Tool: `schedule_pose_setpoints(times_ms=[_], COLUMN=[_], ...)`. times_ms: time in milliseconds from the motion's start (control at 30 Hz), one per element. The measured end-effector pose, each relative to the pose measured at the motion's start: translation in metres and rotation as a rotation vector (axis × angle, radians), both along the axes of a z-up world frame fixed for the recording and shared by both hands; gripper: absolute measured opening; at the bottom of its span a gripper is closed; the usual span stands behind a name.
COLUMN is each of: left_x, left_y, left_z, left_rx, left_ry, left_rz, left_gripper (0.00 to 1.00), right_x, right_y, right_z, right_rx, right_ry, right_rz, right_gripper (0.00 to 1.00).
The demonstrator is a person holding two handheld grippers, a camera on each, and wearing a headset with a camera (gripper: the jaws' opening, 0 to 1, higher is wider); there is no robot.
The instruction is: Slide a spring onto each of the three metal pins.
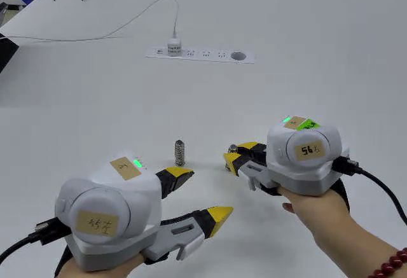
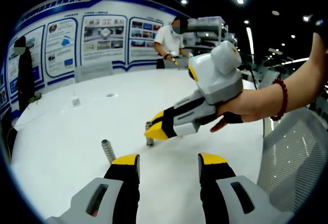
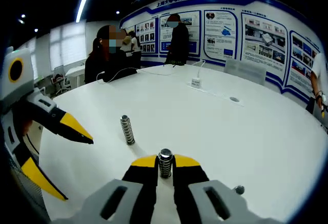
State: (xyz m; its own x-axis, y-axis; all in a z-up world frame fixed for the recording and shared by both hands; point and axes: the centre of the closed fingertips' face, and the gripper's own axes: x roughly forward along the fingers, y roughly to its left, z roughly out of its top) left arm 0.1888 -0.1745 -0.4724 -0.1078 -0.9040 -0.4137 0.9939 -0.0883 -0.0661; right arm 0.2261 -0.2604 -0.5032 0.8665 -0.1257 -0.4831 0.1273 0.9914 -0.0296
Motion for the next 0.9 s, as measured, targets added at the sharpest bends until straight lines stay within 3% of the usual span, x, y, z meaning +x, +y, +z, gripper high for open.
schedule_pose_setpoints(times_ms=[167, 333, 600, 900], left_x=[0.000, -0.002, -0.010, -0.024], left_y=[0.000, -0.002, -0.007, -0.016], left_z=[0.000, 0.002, 0.003, 0.003], left_rx=[0.002, -0.011, -0.010, -0.010], left_ry=[-0.004, 0.017, 0.011, 0.005], left_rz=[-0.002, 0.001, -0.024, -0.071], left_gripper=[0.47, 0.47, 0.50, 0.52], right_x=[-0.003, -0.011, -0.026, -0.049], right_y=[0.002, 0.003, -0.002, -0.006], right_z=[0.006, 0.017, 0.043, 0.056], right_rx=[0.024, 0.101, 0.100, 0.093], right_ry=[-0.026, -0.053, -0.116, -0.140], right_rz=[0.006, -0.022, -0.032, -0.033], right_gripper=[0.18, 0.25, 0.30, 0.40])
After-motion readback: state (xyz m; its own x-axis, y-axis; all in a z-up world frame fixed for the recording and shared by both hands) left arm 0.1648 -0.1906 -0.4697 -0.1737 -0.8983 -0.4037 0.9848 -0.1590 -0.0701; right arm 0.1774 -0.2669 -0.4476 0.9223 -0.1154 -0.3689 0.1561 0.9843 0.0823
